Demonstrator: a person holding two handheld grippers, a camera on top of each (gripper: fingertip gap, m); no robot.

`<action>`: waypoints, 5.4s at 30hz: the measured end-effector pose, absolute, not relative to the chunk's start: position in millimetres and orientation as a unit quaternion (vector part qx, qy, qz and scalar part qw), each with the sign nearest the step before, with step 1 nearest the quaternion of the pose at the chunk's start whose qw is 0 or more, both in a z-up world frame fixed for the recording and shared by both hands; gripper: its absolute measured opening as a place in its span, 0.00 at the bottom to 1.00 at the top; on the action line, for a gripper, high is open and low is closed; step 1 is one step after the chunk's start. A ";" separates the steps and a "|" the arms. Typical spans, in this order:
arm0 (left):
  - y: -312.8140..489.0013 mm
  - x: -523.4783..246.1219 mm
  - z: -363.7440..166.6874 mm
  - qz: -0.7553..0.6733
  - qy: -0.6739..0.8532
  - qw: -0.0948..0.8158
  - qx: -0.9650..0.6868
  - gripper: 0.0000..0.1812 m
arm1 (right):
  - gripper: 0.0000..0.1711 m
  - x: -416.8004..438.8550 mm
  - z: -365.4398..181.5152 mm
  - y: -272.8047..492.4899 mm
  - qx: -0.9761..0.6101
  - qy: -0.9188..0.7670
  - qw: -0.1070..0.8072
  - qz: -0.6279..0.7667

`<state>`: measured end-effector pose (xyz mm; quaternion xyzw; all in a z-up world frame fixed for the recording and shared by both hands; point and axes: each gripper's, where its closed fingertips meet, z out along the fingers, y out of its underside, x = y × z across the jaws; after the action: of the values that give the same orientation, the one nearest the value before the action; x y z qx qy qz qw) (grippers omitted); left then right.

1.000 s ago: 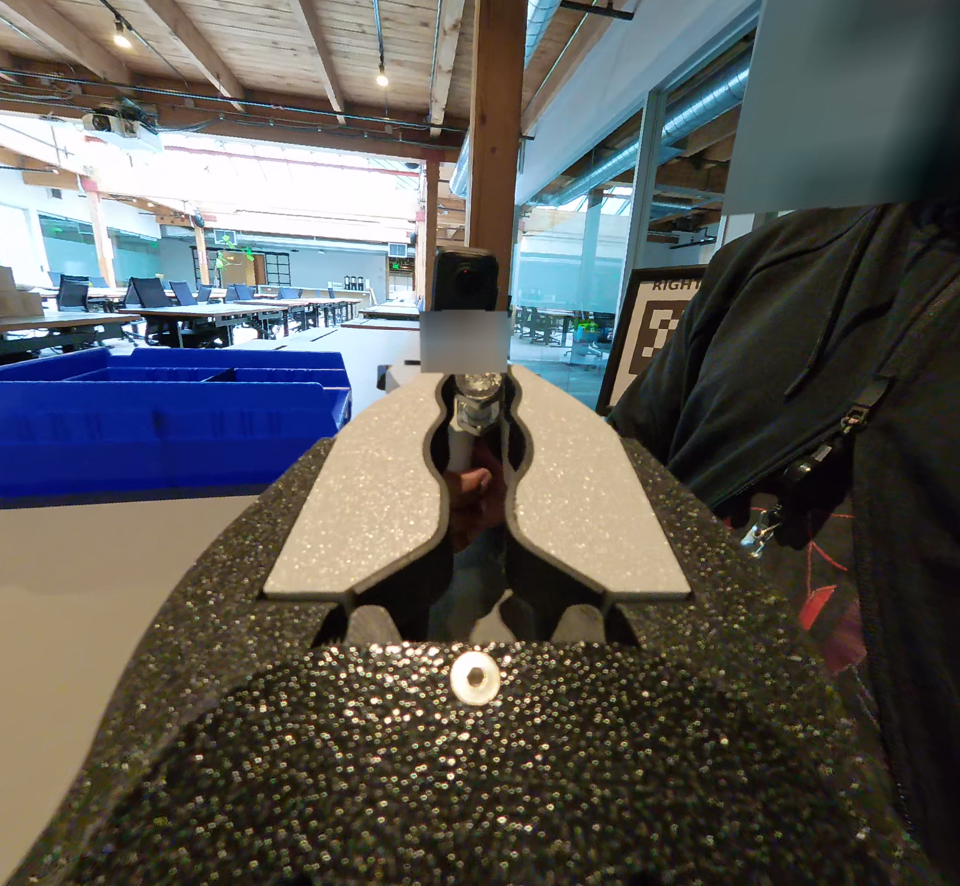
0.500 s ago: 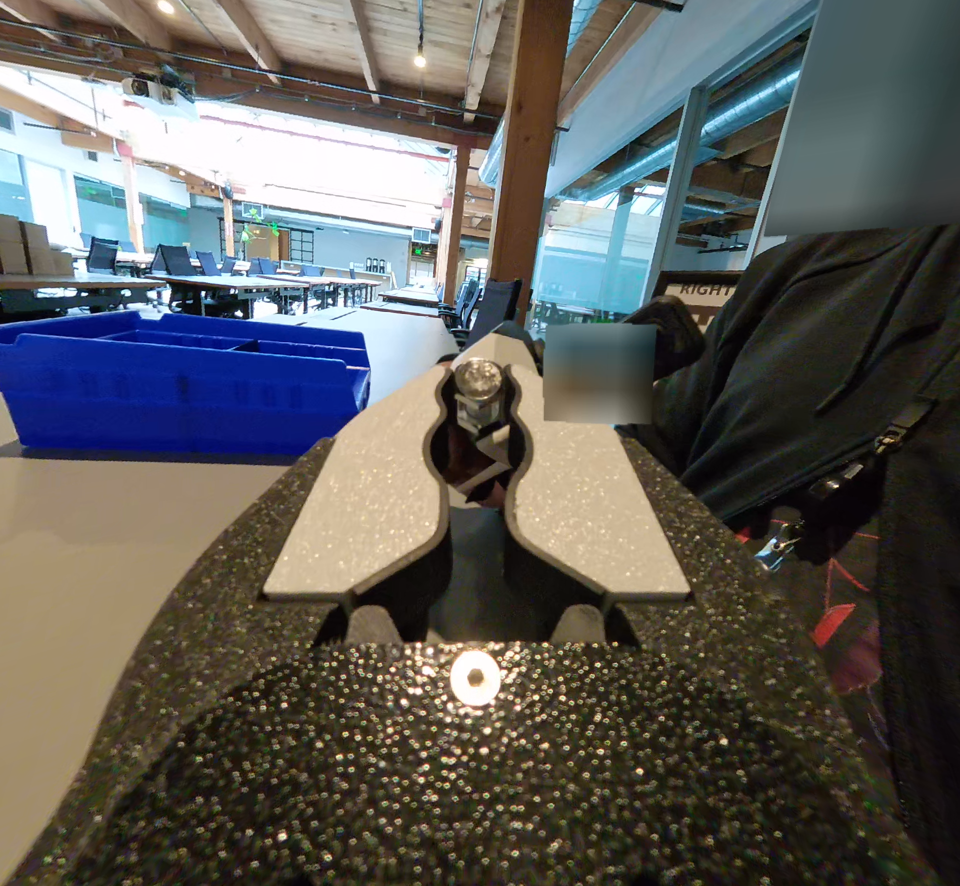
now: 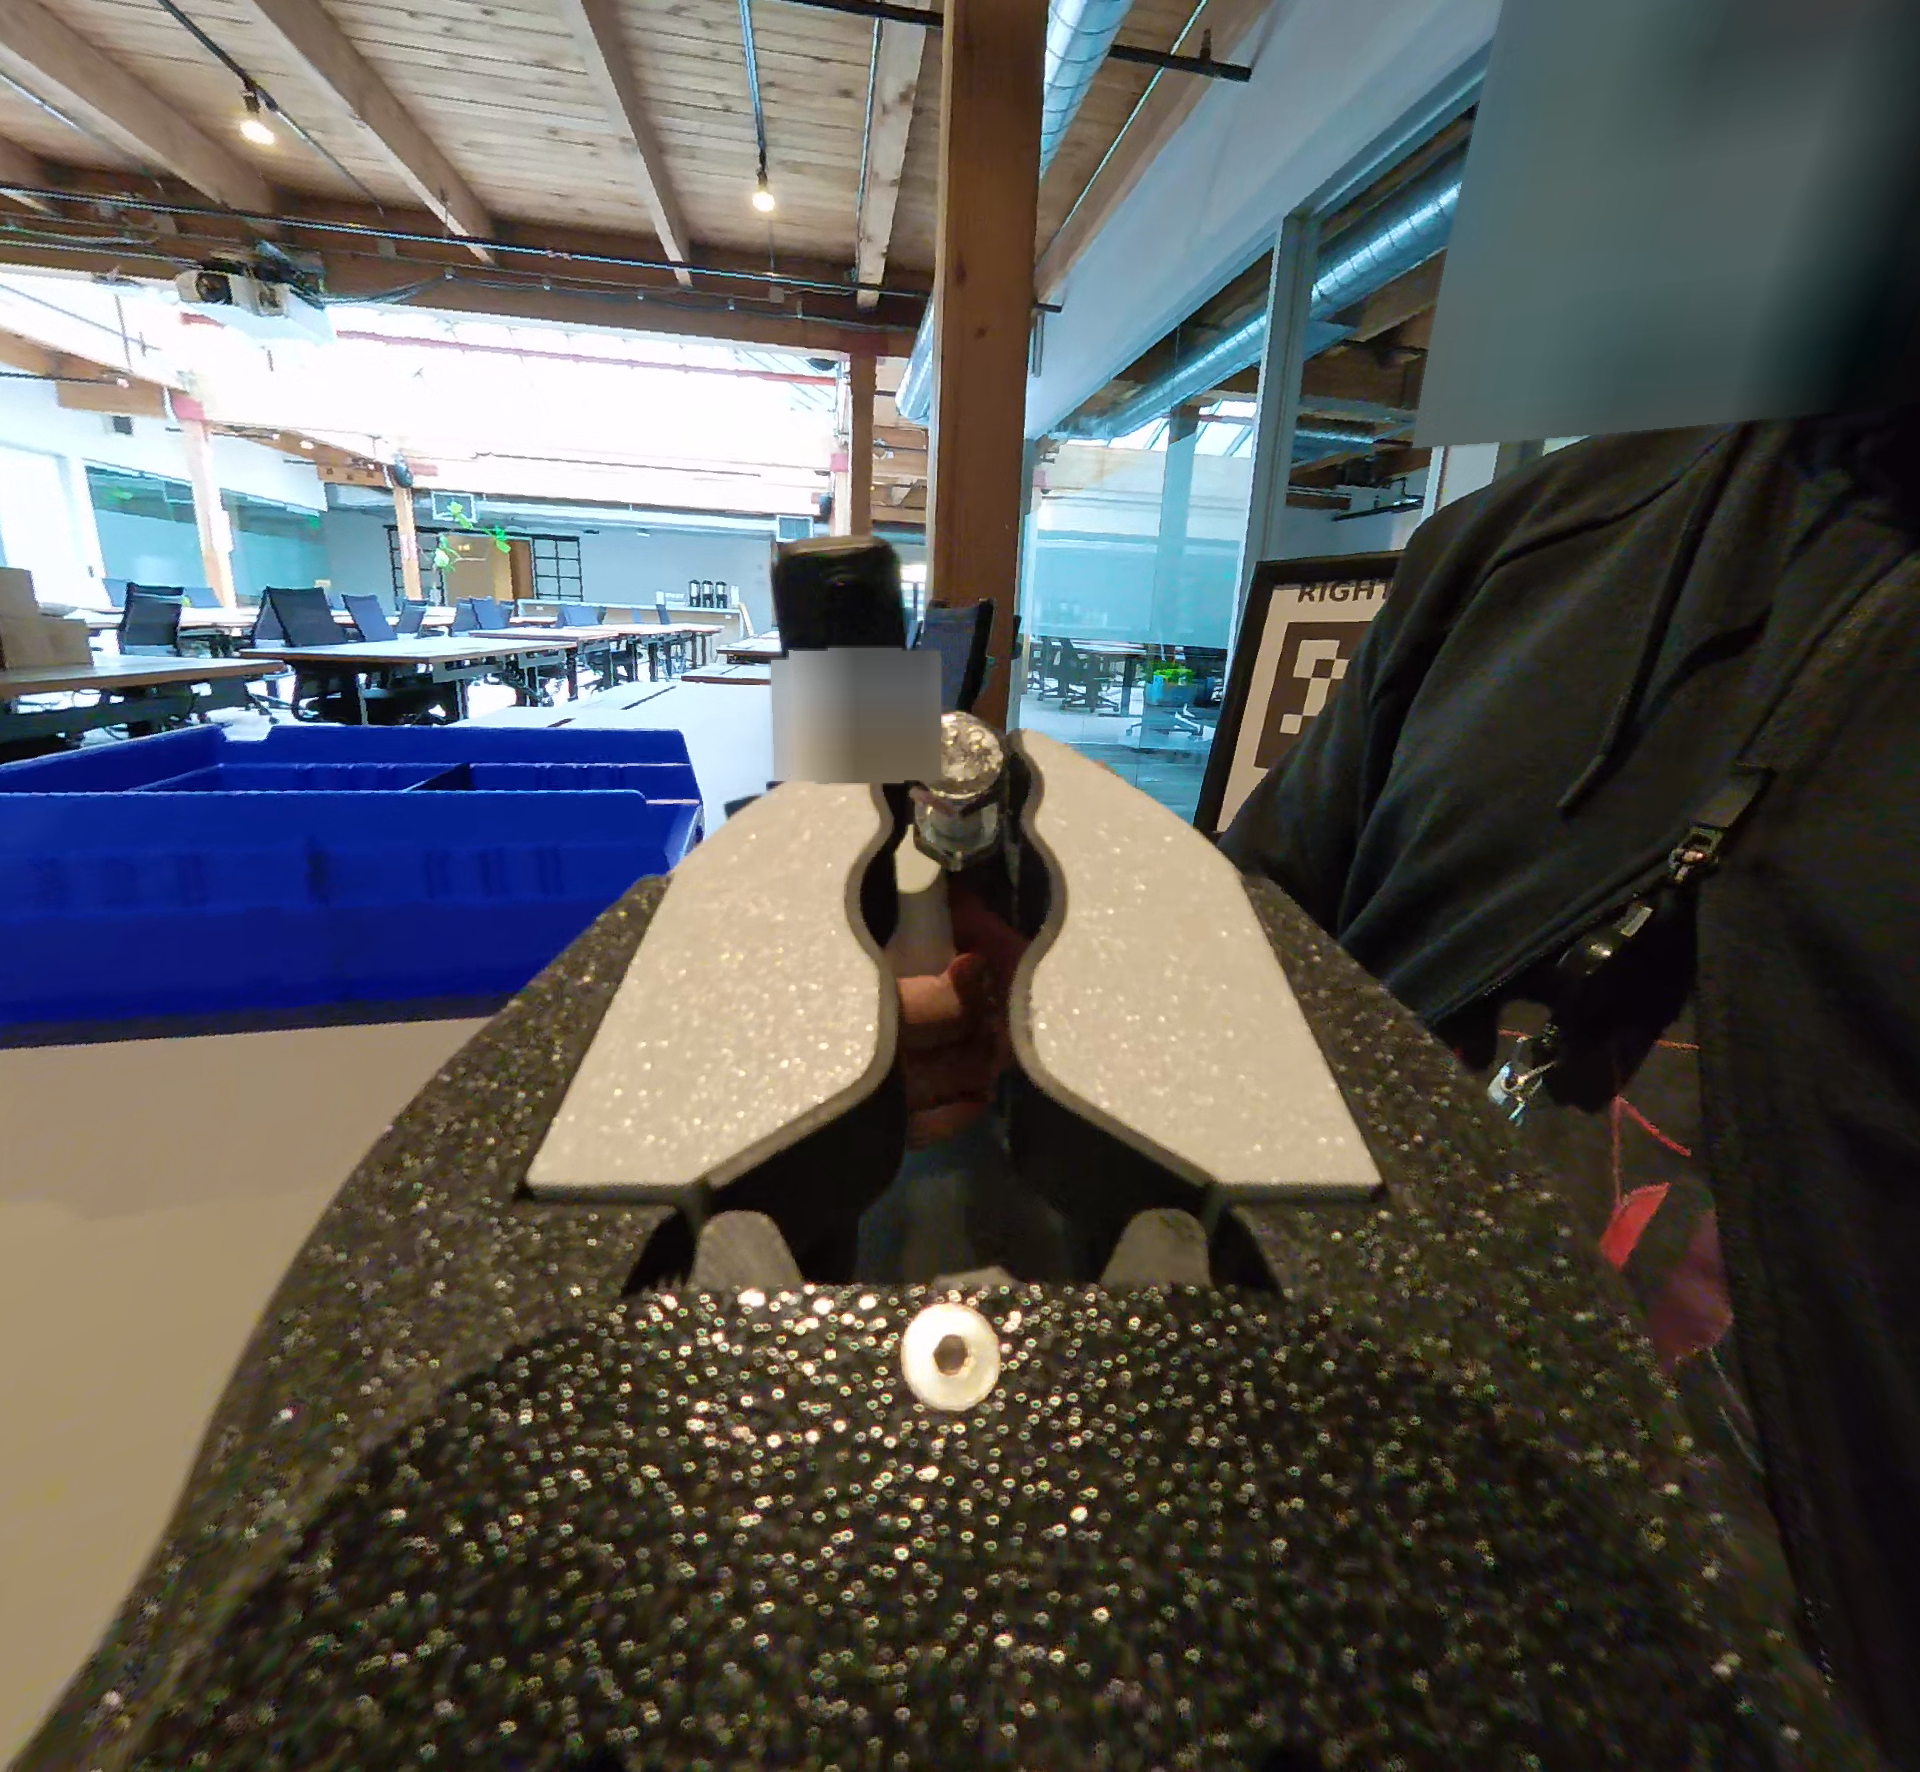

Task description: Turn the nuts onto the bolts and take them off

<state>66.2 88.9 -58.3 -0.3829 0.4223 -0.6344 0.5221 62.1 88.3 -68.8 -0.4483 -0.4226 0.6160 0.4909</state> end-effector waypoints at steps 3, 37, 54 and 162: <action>88.7 66.5 -58.6 -0.634 0.423 0.522 -0.383 0.09 | 0.12 59.4 -73.3 89.1 -0.458 -0.424 0.479 0.617; 96.2 69.2 -63.2 -0.631 0.415 0.515 -0.406 0.09 | 0.12 58.2 -78.5 94.7 -0.479 -0.406 0.461 0.627; 111.7 60.6 -62.4 -0.656 0.364 0.505 -0.426 0.09 | 0.28 53.0 -82.1 102.1 -0.454 -0.489 0.671 0.324; 116.4 63.3 -53.5 -0.660 0.326 0.538 -0.412 0.09 | 0.21 73.2 -66.0 123.5 -0.493 -0.297 0.500 0.647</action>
<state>63.3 116.4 -53.5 -0.4115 0.3257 -0.6597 0.5379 73.2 123.5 -66.0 -0.4934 -0.2975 0.6469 0.4996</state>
